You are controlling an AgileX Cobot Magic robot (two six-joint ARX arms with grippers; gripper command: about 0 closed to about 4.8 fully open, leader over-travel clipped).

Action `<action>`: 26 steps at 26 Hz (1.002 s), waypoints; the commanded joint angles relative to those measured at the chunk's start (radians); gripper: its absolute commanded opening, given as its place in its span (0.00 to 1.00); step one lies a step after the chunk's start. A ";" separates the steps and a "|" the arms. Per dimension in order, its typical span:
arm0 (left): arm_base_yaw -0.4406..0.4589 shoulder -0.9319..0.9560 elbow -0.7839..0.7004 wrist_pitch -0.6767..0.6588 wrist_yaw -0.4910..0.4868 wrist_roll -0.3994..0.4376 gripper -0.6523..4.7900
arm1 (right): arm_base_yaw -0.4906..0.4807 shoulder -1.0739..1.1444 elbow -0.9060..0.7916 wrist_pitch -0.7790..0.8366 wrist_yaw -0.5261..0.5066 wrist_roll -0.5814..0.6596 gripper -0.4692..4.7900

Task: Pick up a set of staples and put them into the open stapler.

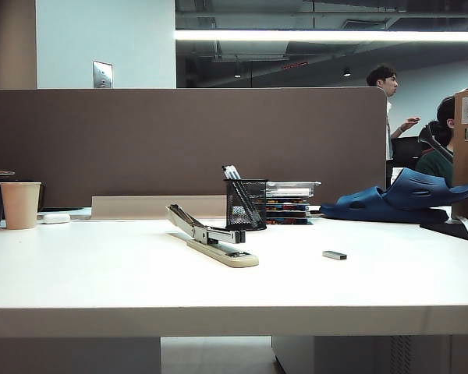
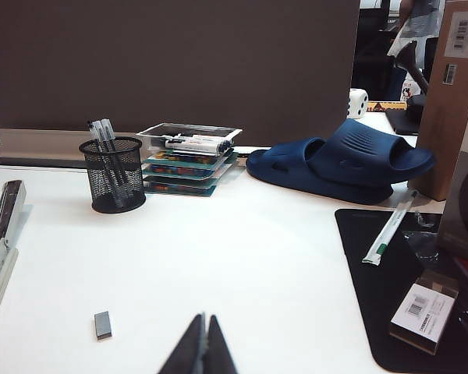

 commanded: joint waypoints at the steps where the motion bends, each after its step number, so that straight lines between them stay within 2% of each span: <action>1: 0.001 0.000 0.003 0.008 0.105 -0.003 0.11 | 0.001 -0.001 0.045 -0.030 0.003 0.007 0.08; 6: 0.001 0.000 0.003 0.002 0.205 -0.004 0.11 | 0.001 0.005 0.107 -0.114 0.005 0.007 0.08; 9: 0.001 0.000 0.003 -0.011 0.300 -0.005 0.11 | 0.001 0.006 0.155 -0.139 0.006 0.011 0.08; 11: 0.001 0.000 0.003 -0.025 0.349 -0.005 0.11 | 0.001 0.014 0.199 -0.212 0.011 0.011 0.08; 16: 0.001 0.000 0.002 -0.058 0.395 -0.006 0.11 | 0.002 0.081 0.283 -0.327 0.012 0.011 0.08; 22: 0.001 0.000 0.002 -0.079 0.398 -0.023 0.11 | 0.002 0.227 0.387 -0.394 0.010 0.011 0.08; 26: 0.001 0.000 0.002 -0.079 0.399 -0.023 0.11 | 0.002 0.354 0.464 -0.426 -0.030 0.011 0.08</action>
